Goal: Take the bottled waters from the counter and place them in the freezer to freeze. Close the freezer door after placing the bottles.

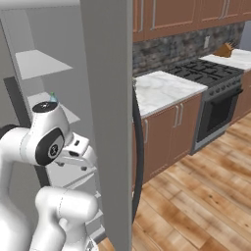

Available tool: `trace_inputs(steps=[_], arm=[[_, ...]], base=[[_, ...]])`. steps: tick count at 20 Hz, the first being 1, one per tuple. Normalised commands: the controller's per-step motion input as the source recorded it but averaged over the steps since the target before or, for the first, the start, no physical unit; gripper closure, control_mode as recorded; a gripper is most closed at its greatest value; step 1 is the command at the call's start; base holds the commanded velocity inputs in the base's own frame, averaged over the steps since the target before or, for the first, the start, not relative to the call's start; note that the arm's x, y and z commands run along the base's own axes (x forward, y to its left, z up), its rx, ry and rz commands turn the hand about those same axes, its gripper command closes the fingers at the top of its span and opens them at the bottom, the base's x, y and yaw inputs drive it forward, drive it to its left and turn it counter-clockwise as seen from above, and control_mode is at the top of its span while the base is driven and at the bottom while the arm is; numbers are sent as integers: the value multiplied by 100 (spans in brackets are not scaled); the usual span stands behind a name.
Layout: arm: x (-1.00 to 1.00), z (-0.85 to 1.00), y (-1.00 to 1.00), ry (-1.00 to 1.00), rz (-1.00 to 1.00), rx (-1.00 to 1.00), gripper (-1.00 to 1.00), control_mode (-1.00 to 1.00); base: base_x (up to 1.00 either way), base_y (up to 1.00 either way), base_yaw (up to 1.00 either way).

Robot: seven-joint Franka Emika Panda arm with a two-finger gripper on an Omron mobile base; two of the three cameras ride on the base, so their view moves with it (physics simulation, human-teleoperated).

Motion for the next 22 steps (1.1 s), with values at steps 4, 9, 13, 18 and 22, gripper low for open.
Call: trace_inputs(steps=[4,9,13,18,22], arm=[[0,0,0,0,0,0,-100,100],[0,0,0,0,0,0,-100,100],[0,0,0,0,0,0,-100,100],[0,0,0,0,0,0,-100,100],[0,0,0,0,0,0,-100,100]], base=[[-64,-7,-12],[-68,-39,-13],[-48,-84,-16],[-26,-100,-5],[0,-100,10]])
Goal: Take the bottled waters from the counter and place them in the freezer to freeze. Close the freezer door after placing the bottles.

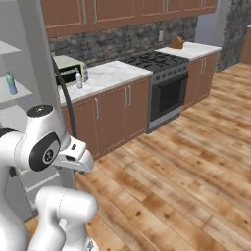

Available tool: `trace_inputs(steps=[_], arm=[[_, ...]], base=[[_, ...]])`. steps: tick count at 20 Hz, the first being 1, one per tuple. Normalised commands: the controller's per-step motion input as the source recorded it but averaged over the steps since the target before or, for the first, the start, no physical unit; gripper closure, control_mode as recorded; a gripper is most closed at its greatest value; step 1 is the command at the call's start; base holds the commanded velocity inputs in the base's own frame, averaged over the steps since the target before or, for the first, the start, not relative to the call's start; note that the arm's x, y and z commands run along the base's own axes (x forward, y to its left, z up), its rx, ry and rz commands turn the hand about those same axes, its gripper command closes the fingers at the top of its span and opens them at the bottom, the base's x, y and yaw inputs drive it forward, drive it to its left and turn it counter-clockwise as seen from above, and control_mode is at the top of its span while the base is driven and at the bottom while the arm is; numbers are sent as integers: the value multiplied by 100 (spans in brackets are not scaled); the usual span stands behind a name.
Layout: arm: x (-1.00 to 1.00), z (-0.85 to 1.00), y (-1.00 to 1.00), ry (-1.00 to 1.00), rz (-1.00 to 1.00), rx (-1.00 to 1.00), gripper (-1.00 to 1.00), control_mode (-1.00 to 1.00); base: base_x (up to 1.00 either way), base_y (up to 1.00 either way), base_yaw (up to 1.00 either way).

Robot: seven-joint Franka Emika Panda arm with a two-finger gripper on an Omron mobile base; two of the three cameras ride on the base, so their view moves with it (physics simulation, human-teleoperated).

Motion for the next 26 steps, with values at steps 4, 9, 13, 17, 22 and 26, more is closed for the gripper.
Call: trace_inputs(steps=[4,9,13,17,22,26], arm=[[0,0,0,0,0,0,-100,100],[0,0,0,0,0,0,-100,100],[0,0,0,0,0,0,-100,100],[0,0,0,0,0,0,-100,100],[0,0,0,0,0,0,-100,100],[0,0,0,0,0,0,-100,100]], base=[[39,-96,23],[93,-76,28],[100,-46,32],[91,-4,32],[97,-7,37],[100,-8,50]])
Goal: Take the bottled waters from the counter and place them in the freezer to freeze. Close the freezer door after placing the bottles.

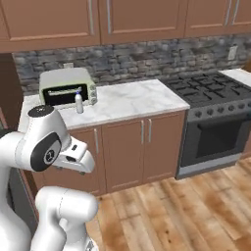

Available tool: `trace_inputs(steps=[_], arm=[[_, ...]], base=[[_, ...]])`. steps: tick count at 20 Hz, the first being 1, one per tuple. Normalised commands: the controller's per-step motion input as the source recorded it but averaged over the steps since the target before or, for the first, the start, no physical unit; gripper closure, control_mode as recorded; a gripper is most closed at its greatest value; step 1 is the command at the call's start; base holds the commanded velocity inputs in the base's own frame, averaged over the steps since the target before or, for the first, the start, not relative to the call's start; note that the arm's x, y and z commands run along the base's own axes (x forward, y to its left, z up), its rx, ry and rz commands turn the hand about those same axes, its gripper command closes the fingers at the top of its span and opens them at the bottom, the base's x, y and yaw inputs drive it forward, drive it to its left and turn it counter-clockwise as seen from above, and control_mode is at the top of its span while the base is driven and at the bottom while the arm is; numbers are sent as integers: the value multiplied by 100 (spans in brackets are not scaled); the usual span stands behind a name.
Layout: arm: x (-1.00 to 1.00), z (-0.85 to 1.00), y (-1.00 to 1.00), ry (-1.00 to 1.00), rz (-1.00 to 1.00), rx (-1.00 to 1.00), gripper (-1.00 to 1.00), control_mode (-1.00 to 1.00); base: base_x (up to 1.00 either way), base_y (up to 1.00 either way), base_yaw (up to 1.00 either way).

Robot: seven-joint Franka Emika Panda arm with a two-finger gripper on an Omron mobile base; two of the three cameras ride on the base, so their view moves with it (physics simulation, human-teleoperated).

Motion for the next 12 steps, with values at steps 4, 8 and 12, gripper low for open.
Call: trace_inputs(steps=[4,8,12], arm=[[0,0,0,0,0,0,-100,100],[0,0,0,0,0,0,-100,100],[0,0,0,0,0,0,-100,100]], base=[[82,-39,59],[71,-46,65],[52,-57,67]])
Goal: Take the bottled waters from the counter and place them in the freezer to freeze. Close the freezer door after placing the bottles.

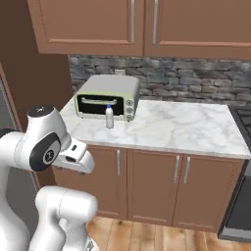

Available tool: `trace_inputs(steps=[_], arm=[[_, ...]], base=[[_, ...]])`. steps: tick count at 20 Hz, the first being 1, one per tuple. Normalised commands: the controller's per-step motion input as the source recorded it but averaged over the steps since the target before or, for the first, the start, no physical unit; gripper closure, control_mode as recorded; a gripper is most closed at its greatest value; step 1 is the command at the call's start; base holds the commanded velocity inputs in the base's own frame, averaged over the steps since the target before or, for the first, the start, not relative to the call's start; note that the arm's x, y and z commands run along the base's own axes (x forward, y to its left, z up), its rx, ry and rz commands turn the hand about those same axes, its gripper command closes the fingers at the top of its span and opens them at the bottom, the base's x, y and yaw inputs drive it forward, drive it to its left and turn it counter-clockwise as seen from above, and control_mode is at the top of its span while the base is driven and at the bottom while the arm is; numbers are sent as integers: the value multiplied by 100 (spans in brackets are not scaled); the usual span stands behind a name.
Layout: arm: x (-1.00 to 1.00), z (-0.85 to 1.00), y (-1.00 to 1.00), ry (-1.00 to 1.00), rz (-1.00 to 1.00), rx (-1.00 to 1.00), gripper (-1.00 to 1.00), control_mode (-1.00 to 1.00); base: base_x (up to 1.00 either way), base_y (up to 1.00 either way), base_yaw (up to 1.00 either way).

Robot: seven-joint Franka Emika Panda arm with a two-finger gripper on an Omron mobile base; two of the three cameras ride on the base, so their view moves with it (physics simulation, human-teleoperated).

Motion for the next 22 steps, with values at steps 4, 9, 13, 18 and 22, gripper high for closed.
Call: trace_inputs(steps=[4,9,13,18,22], arm=[[0,0,0,0,0,0,-100,100],[0,0,0,0,0,0,-100,100],[0,0,0,0,0,0,-100,100],[0,0,0,0,0,0,-100,100],[0,0,0,0,0,0,-100,100]], base=[[41,-62,66],[25,-32,40],[34,-24,14],[65,-22,6],[35,0,-1]])
